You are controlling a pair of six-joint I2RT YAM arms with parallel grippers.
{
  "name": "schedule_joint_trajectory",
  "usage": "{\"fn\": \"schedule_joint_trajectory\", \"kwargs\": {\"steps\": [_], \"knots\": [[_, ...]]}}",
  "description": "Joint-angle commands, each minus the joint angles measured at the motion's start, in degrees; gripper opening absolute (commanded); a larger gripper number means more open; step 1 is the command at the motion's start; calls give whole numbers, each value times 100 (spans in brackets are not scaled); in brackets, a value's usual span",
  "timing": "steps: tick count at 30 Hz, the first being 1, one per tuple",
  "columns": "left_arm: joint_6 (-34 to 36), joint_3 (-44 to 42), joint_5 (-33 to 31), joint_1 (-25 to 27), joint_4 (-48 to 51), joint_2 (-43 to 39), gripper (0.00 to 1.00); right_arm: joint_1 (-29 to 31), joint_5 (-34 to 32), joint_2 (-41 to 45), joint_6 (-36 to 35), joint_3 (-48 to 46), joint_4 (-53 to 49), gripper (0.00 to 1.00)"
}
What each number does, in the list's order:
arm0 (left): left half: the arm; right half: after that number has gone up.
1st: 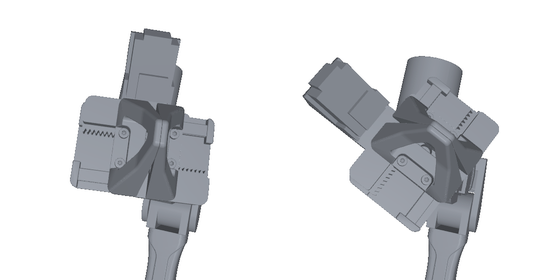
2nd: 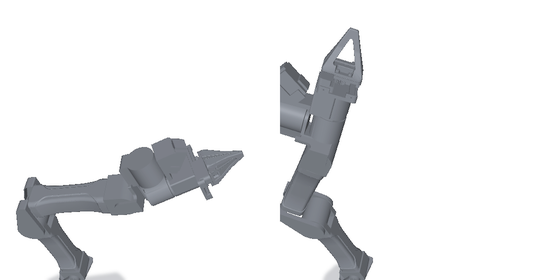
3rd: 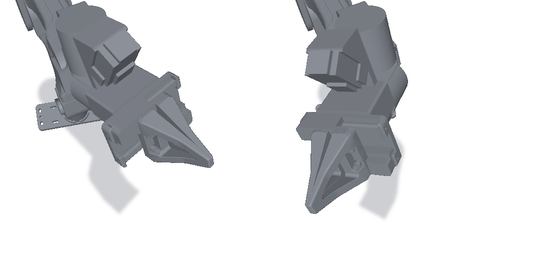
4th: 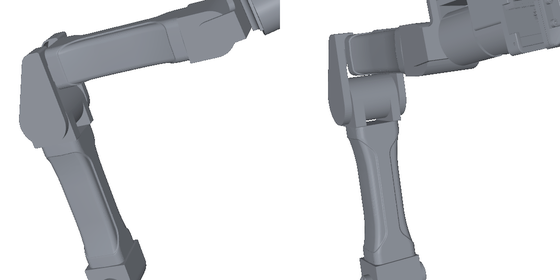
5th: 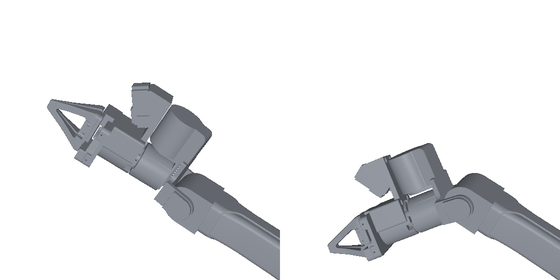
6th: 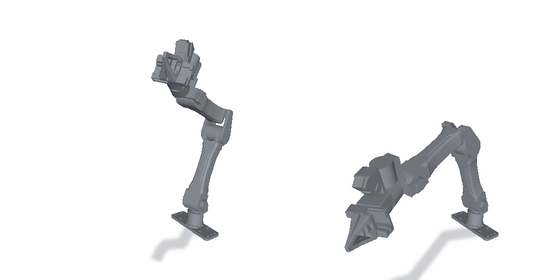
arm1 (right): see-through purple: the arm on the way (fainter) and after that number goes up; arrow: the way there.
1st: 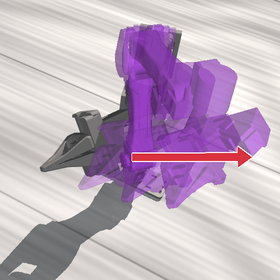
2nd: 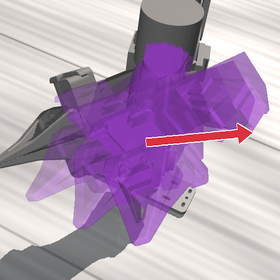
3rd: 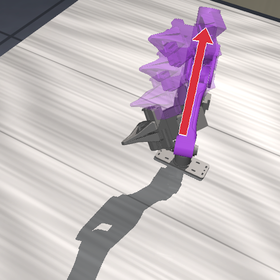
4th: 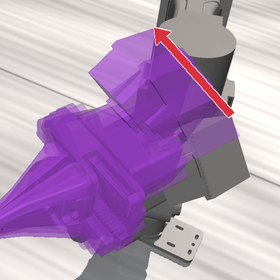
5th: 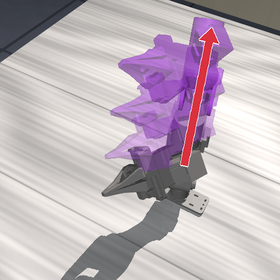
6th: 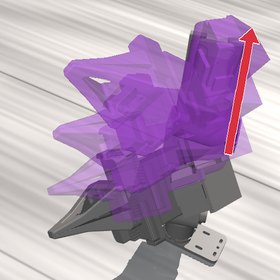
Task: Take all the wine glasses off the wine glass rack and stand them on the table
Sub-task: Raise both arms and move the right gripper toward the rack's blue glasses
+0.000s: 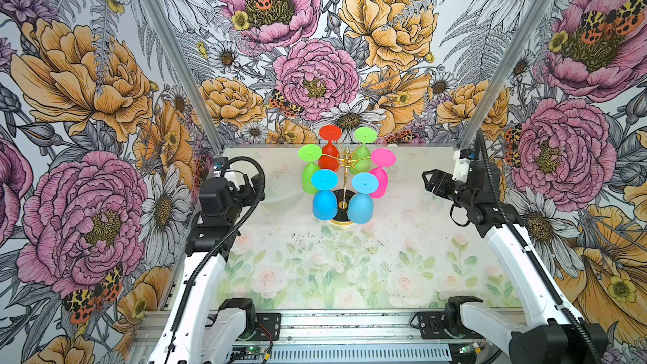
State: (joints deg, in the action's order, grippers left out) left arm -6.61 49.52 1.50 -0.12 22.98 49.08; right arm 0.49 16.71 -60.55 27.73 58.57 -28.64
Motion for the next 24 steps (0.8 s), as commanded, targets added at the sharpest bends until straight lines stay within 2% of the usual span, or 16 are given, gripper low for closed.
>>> {"fn": "schedule_joint_trajectory", "kwargs": {"steps": [1,12,18,24], "knots": [[79,32,1032,49,682,-266,99,141,1182,316,707,312,-436,76],[-208,-105,2002,183,680,-763,99,1060,1716,388,1564,911,-393,72],[-173,-139,2023,608,673,-887,99,1517,1797,182,1708,900,-254,68],[-126,-206,1753,957,673,-957,99,1847,1804,-23,1822,885,-55,61]]}}
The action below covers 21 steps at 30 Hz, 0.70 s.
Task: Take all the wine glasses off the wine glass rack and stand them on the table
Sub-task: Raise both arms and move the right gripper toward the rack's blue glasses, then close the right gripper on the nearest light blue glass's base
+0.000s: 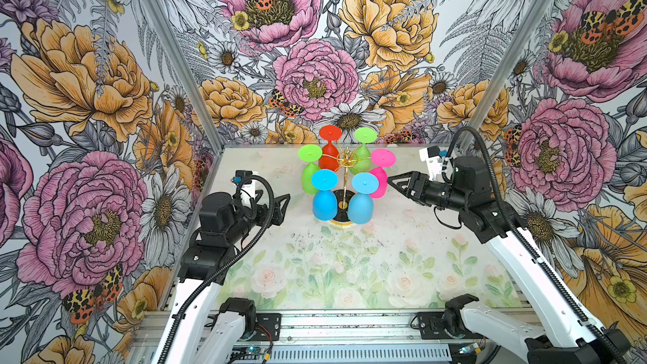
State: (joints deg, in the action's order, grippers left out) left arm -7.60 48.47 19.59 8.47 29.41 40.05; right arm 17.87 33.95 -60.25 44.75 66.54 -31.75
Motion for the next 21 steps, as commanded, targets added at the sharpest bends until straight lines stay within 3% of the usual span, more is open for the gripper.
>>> {"fn": "schedule_joint_trajectory", "kwargs": {"steps": [1,21], "knots": [[-37,-109,-77,140,30,-65,99,173,73,-94,144,87,293,60],[-153,-38,-616,931,30,-63,99,613,-118,-657,450,-93,918,37]]}}
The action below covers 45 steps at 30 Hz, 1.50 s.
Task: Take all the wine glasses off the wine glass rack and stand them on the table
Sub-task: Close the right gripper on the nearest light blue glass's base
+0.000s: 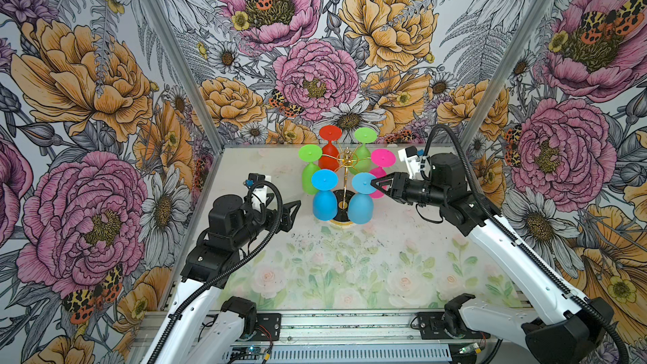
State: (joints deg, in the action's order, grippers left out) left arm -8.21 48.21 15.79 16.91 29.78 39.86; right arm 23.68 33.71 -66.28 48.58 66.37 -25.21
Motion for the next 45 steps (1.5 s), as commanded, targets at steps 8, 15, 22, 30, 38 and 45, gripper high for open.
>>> {"fn": "schedule_joint_trajectory", "kwargs": {"steps": [8,15,22,30,38,45], "knots": [[-82,22,-359,251,-7,23,98,31,-149,-86,134,-234,403,28],[-97,18,-462,320,-5,22,99,35,-186,-20,194,-265,446,18],[-72,23,-540,348,-16,18,99,37,-195,52,253,-269,489,10],[17,91,-540,348,-17,135,99,31,-196,188,430,-353,661,3],[-5,120,-551,348,-13,19,99,32,-12,290,736,-402,969,0],[-15,134,-574,348,-15,-99,99,32,111,217,966,-397,1286,0]]}}
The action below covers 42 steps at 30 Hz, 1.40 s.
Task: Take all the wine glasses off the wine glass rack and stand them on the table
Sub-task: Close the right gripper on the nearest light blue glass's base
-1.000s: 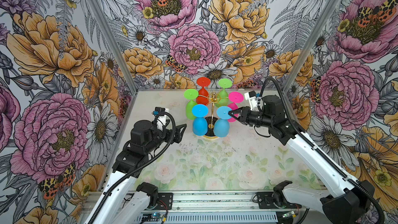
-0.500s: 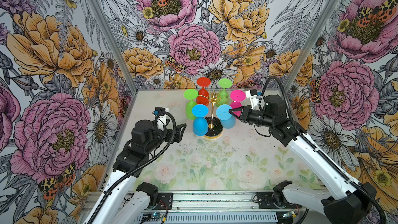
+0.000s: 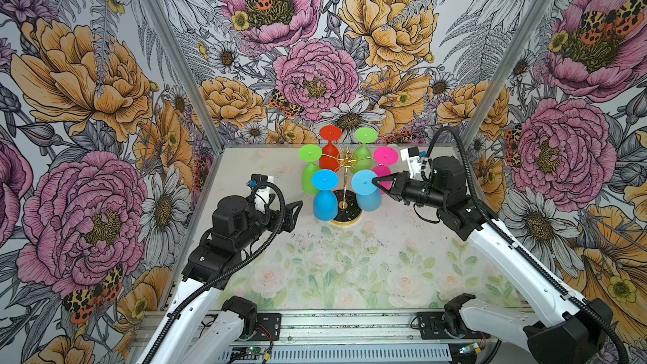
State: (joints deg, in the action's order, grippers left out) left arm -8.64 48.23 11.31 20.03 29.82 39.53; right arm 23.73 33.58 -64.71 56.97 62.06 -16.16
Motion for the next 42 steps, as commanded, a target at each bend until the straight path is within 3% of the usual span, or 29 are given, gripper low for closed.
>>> {"fn": "schedule_joint_trajectory", "kwargs": {"steps": [1,42], "knots": [[29,144,-119,36,-19,-65,99,34,138,31,135,56,385,0],[-57,485,167,31,182,24,99,121,612,-963,88,895,580,0]]}}
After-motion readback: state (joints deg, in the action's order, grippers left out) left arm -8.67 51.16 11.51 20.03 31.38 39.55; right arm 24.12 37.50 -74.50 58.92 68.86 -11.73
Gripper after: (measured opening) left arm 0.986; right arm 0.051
